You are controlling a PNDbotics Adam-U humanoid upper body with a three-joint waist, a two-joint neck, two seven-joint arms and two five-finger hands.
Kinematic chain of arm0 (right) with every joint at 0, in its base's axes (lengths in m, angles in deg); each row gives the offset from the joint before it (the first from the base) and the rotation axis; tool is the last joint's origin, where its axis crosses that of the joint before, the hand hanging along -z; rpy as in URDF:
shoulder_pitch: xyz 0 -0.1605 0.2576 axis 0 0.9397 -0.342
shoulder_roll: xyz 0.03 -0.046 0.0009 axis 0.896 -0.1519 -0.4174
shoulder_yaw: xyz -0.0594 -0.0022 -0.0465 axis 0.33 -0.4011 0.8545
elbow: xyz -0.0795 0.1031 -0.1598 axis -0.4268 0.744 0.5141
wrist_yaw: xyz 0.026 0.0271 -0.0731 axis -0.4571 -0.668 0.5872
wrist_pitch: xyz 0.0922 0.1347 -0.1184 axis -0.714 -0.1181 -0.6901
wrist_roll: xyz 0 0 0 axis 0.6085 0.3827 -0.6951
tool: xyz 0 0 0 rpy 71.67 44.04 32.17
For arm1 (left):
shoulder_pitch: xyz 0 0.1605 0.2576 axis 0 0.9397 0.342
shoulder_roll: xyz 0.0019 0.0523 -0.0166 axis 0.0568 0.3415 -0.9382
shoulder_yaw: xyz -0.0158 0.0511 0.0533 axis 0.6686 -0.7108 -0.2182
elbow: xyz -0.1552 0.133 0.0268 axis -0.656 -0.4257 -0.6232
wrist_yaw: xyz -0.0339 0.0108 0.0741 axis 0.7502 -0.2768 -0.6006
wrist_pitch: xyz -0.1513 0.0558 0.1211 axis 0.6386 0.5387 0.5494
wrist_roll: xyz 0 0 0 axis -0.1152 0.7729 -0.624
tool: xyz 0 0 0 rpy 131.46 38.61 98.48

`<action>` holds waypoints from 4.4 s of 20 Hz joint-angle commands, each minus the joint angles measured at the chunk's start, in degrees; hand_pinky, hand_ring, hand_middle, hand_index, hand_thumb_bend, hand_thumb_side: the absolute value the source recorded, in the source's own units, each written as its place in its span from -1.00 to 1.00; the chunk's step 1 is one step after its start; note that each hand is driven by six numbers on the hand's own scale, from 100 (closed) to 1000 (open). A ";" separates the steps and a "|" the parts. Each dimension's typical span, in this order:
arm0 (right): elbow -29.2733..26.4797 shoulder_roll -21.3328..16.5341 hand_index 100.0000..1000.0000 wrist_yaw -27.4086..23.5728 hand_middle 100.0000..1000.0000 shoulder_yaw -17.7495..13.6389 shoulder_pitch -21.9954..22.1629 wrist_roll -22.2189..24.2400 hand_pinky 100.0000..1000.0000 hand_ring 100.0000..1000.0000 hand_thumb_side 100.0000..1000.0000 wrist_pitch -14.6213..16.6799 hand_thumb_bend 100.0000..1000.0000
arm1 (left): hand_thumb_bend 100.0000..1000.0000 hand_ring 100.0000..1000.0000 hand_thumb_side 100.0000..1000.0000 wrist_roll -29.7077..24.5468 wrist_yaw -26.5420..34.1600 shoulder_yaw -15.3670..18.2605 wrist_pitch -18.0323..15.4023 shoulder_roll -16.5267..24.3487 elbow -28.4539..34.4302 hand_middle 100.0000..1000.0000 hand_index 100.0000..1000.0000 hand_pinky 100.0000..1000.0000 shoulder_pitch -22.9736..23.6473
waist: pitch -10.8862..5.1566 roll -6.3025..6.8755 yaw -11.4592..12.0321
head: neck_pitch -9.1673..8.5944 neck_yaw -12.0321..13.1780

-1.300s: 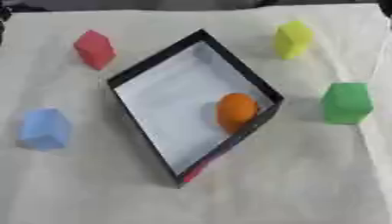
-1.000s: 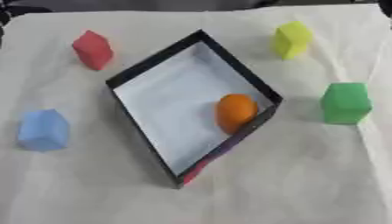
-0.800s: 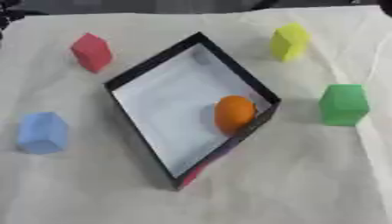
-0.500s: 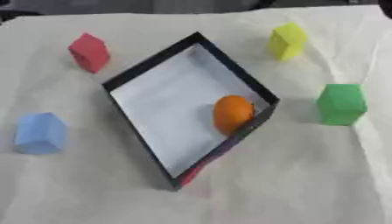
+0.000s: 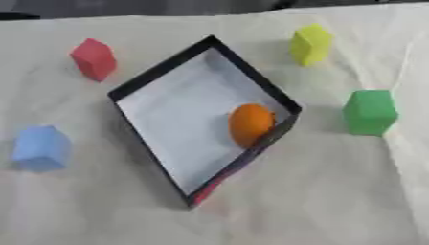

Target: Pick up objects on the table and place them in the box.

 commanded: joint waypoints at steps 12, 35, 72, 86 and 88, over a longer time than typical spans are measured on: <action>-26.00 -20.67 0.79 15.76 0.66 -3.76 19.42 27.17 0.77 0.74 -0.03 3.48 -0.27 | 0.78 0.84 0.44 1.11 -1.66 2.74 2.03 0.97 8.87 0.86 0.95 0.74 6.29 | 0.67 -0.29 -1.38 | -1.98 0.68; -26.02 -19.54 0.79 18.31 0.67 -0.22 17.09 19.44 0.73 0.73 -0.31 -2.80 -0.02 | 0.75 0.83 0.45 -0.50 -1.83 1.47 2.68 -0.33 9.29 0.84 0.94 0.74 6.51 | 1.25 -0.18 -0.40 | -2.56 -1.91; -5.90 -10.71 0.76 28.16 0.61 8.02 8.22 31.65 0.71 0.70 -0.75 -3.22 0.05 | 0.72 0.82 0.45 -0.75 -1.13 1.09 2.58 -2.85 10.23 0.82 0.91 0.73 6.73 | 3.44 0.63 1.76 | -4.22 -3.44; -12.90 -9.55 0.13 20.72 -0.16 7.41 7.09 21.05 0.60 0.31 -0.90 -7.77 -0.53 | 0.66 0.84 0.47 -1.37 -1.10 1.15 2.44 -3.01 10.42 0.83 0.91 0.76 7.01 | 2.94 0.01 1.99 | -4.12 -2.86; -16.42 -9.83 0.08 20.79 -0.20 6.15 6.13 21.57 0.59 0.28 -0.92 -7.99 -0.54 | 0.66 0.84 0.47 -1.22 -1.17 1.22 2.40 -2.91 10.59 0.83 0.91 0.75 7.18 | 2.71 -0.19 1.94 | -3.98 -2.91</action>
